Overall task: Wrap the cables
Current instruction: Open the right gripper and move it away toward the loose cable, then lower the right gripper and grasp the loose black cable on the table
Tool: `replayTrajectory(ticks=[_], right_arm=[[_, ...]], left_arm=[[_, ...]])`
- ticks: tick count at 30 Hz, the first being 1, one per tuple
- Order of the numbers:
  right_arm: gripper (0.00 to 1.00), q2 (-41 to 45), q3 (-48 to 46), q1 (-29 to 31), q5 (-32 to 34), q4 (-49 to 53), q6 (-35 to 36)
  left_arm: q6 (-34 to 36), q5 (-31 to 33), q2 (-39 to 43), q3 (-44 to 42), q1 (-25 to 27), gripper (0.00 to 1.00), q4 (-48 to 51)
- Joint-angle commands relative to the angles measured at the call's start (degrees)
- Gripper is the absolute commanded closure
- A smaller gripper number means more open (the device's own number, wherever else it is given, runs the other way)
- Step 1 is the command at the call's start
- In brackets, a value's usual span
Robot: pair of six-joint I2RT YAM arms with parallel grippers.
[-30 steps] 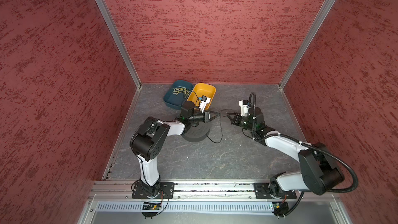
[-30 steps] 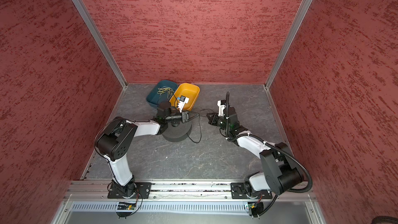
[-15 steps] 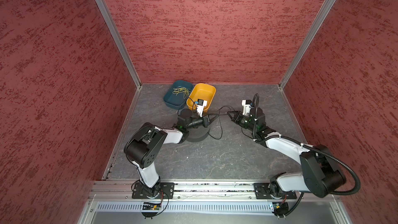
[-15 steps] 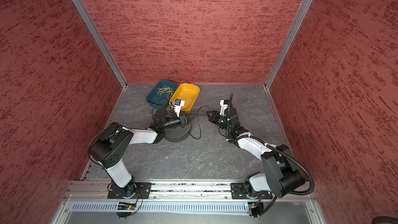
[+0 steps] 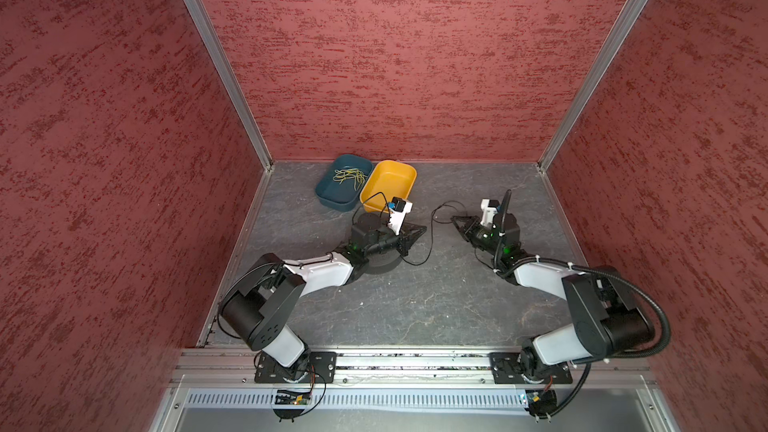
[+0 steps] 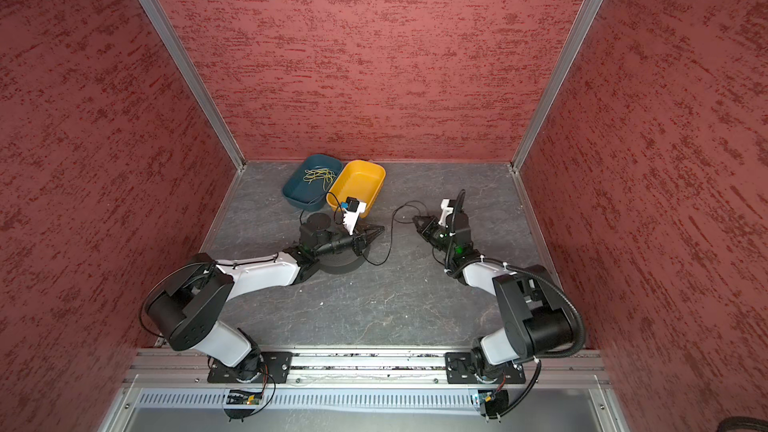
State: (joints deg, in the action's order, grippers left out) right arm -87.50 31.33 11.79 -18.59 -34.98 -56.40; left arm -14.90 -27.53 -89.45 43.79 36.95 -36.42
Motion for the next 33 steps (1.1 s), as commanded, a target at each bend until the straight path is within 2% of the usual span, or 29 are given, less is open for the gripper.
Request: replayTrajectory(ticks=[1,4,9,12,15,16,18,23,29,33], right_arm=[[0.79,0.24,1.8,-0.78,2.61,2.53,7.86],[0.78,1.51,3.0,-0.74,2.88,6.48,12.82],[0.8,3.75,1.89,-0.78,3.5,7.82,14.96],[0.8,3.96,2.25,-0.83,4.18,10.68,17.64],[0.7,7.35,3.52,-0.88,8.33,17.9,22.19],[0.63,8.36,3.85,-0.82,10.5,20.5,23.49],[0.57,8.9,5.17,-1.15,13.3,25.35,26.21],[0.56,1.39,12.51,-2.39,16.15,35.23,31.72],[0.56,-7.91,19.01,-2.92,17.23,37.22,33.42],[0.57,-12.45,22.39,-3.03,19.66,38.1,34.05]], left_arm=[[6.21,-6.21,1.77,6.5,-0.13,1.0,11.79],[8.65,-9.45,-0.34,12.17,-0.05,1.0,21.17],[7.02,-9.21,-2.98,13.38,-1.6,1.0,20.47],[7.06,-10.83,-6.14,17.15,-2.54,1.0,24.71],[7.34,-11.4,-7.94,19.28,-2.63,0.86,26.63],[7.34,-11.52,-8.4,19.67,-2.6,0.83,26.79],[7.58,-11.56,-9.06,20.21,-2.67,0.8,27.36],[7.41,-12.67,-10.2,21.19,-2.67,0.73,27.58],[7.77,-12.91,-9.91,20.79,-2.5,0.63,28.29],[8.39,-12.46,-9.36,20.46,-2.69,0.6,29.39]])
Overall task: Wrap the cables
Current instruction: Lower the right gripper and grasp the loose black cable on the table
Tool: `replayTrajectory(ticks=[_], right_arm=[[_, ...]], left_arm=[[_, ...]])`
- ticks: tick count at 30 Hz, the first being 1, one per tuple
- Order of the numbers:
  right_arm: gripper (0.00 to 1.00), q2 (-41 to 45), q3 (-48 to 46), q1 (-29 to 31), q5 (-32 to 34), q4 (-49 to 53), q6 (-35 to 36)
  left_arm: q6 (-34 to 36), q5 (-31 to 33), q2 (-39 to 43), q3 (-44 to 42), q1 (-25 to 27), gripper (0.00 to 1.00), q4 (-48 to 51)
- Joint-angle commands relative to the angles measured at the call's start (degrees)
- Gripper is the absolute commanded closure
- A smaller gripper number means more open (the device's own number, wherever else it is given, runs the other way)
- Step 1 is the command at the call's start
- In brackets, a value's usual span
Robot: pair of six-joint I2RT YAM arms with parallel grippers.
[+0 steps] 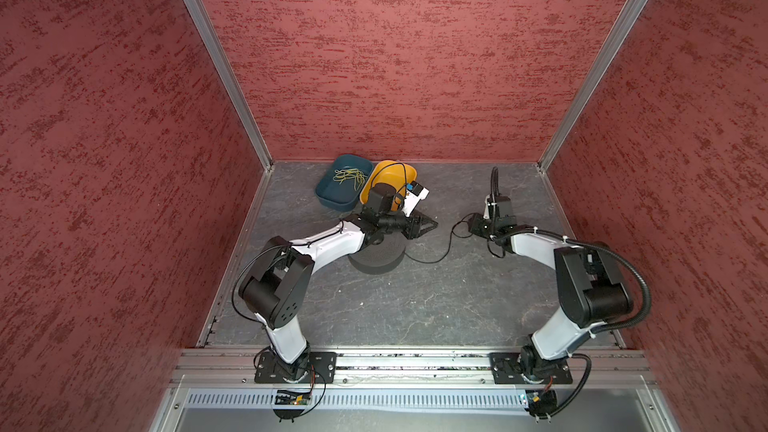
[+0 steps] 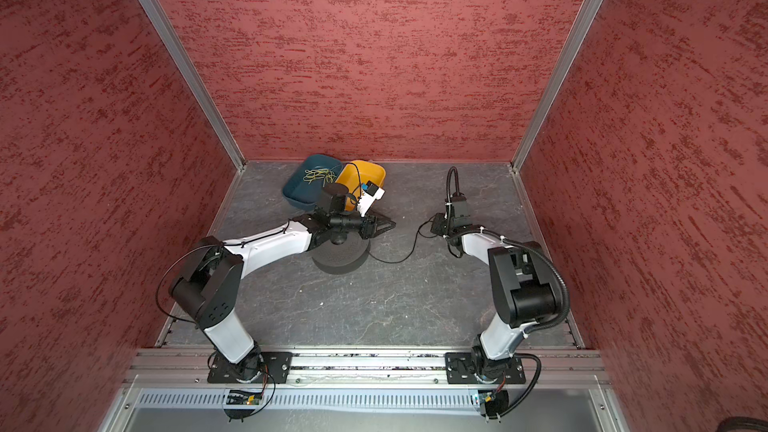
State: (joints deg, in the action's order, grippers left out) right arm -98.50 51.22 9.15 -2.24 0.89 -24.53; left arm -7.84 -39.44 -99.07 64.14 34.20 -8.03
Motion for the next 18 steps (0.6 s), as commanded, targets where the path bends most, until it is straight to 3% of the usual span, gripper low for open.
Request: replayTrajectory(ticks=[1,13,18], right_arm=[[0.57,-2.61,3.31,-0.49,3.43,2.51,2.4],[0.71,-8.36,6.18,-0.4,3.72,4.47,2.5],[0.88,-8.43,5.95,-0.34,3.58,5.39,2.1]], left_arm=[[1.38,-0.47,0.36,0.03,0.03,0.59,1.08],[2.03,-0.21,0.28,0.04,-0.07,0.58,1.09],[1.7,-0.37,0.19,0.96,-0.52,0.58,1.4]])
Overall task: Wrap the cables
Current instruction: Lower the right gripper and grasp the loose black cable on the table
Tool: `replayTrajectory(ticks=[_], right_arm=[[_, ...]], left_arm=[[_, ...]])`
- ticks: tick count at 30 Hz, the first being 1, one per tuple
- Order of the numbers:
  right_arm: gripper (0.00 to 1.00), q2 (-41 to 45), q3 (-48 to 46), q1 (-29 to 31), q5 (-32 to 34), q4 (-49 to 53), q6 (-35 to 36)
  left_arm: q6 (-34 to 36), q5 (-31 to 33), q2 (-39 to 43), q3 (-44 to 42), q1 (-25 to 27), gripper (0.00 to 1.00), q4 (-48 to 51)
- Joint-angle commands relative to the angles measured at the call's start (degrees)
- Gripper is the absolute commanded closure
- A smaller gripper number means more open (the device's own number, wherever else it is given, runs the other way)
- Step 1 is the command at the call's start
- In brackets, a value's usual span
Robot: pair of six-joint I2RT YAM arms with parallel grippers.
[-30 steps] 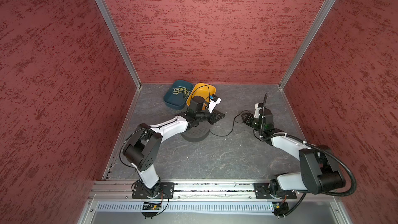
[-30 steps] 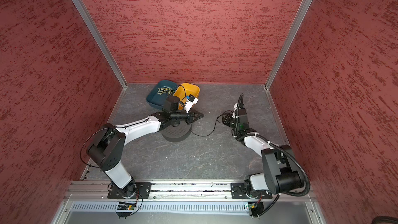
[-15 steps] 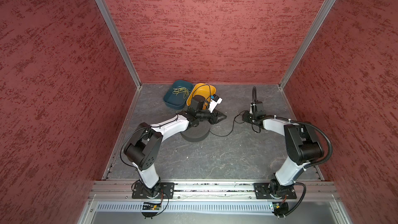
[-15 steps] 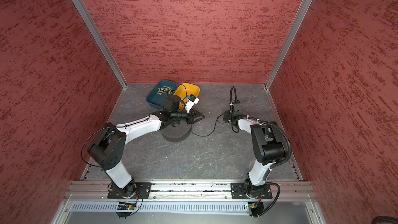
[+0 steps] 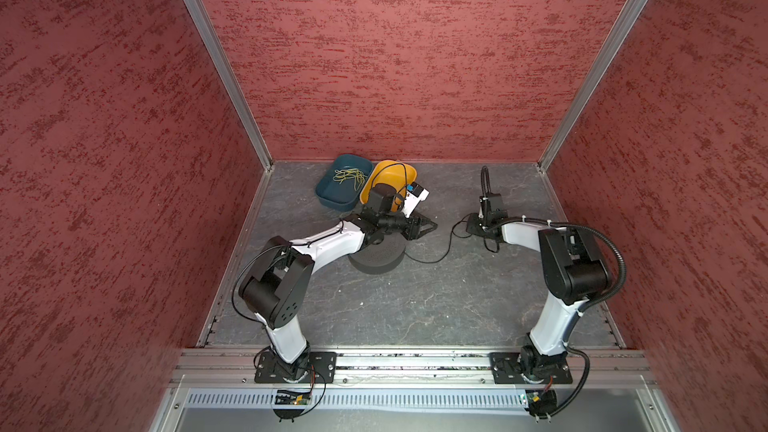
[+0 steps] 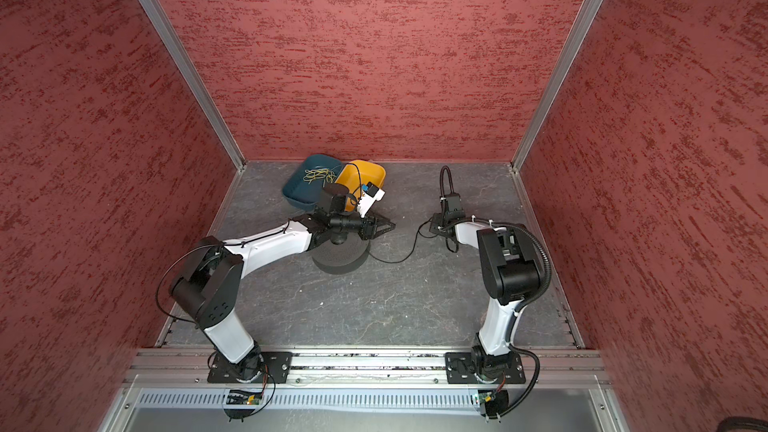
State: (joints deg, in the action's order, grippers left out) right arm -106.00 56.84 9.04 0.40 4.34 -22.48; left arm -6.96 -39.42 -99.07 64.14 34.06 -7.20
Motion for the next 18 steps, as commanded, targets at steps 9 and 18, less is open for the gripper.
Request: replayTrajectory(ticks=[9,18], right_arm=[[1.0,1.68,-1.92,0.18,0.7,-1.85,1.55],[1.0,18.41,-14.13,4.17,1.15,-17.54,6.81]], left_arm=[[0.5,-1.74,0.37,1.21,-1.99,0.58,1.04],[2.84,-8.42,-1.76,6.0,-4.88,0.66,7.57]])
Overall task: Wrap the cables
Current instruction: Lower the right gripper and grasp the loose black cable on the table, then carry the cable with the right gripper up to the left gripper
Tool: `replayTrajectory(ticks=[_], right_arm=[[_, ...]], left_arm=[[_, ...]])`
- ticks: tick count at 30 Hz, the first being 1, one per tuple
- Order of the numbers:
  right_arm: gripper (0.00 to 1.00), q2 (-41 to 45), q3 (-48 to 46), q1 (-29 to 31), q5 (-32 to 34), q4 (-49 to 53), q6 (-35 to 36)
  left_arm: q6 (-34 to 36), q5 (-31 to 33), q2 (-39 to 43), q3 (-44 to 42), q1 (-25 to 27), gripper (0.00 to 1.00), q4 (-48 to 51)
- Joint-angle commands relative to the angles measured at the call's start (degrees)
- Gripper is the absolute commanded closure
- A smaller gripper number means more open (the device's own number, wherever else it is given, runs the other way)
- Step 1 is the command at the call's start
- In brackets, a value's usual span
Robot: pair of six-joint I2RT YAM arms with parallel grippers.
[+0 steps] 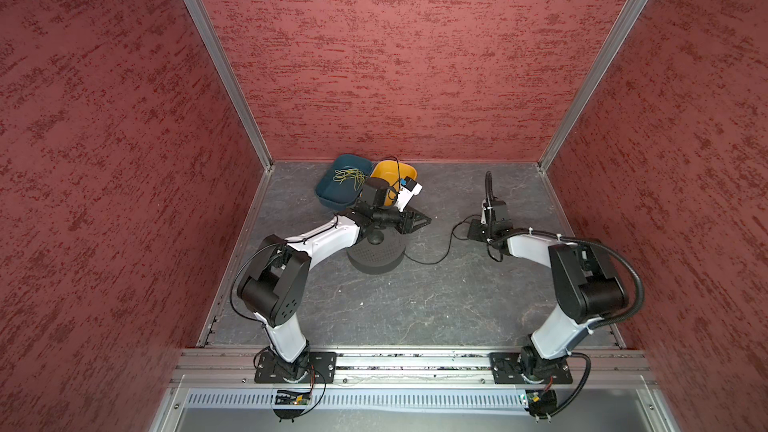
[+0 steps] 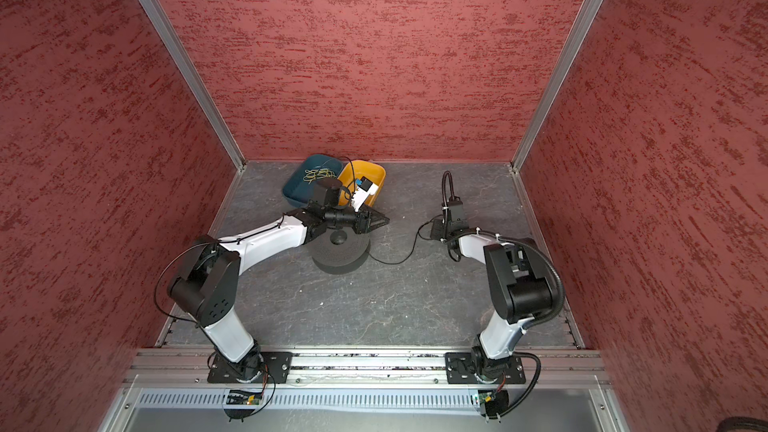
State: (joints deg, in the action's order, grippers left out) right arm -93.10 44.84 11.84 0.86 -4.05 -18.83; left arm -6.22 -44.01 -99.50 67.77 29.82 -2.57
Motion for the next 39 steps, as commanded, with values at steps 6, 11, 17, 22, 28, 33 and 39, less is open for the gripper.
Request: replayTrajectory(ticks=[6,11,17,22,28,33,39], right_arm=[[1.0,17.2,-10.2,6.39,1.19,-17.24,7.06],[1.0,24.04,-15.44,9.93,1.78,-22.85,9.09],[1.0,27.19,-16.98,11.81,0.81,-24.29,9.59],[1.0,26.96,-16.58,12.67,-0.01,-24.55,9.43],[1.0,27.14,-16.74,13.3,-0.34,-24.53,9.62],[1.0,27.35,-16.89,13.56,-0.84,-24.43,9.71],[1.0,27.53,-17.11,13.63,-1.37,-24.38,9.46]], left_arm=[[2.49,-8.24,-3.82,5.83,-0.74,0.6,6.37],[2.22,-9.51,-4.41,6.67,-0.04,0.59,6.5],[4.2,-10.27,-4.74,6.78,0.92,0.6,7.3],[6.82,-8.19,-5.64,7.54,2.48,0.63,8.46],[6.82,-8.34,-8.1,9.83,2.38,0.66,7.2],[7.05,-8.25,-10.05,11.86,1.87,0.69,7.14],[7.99,-7.28,-11.06,12.05,0.86,0.7,6.45]])
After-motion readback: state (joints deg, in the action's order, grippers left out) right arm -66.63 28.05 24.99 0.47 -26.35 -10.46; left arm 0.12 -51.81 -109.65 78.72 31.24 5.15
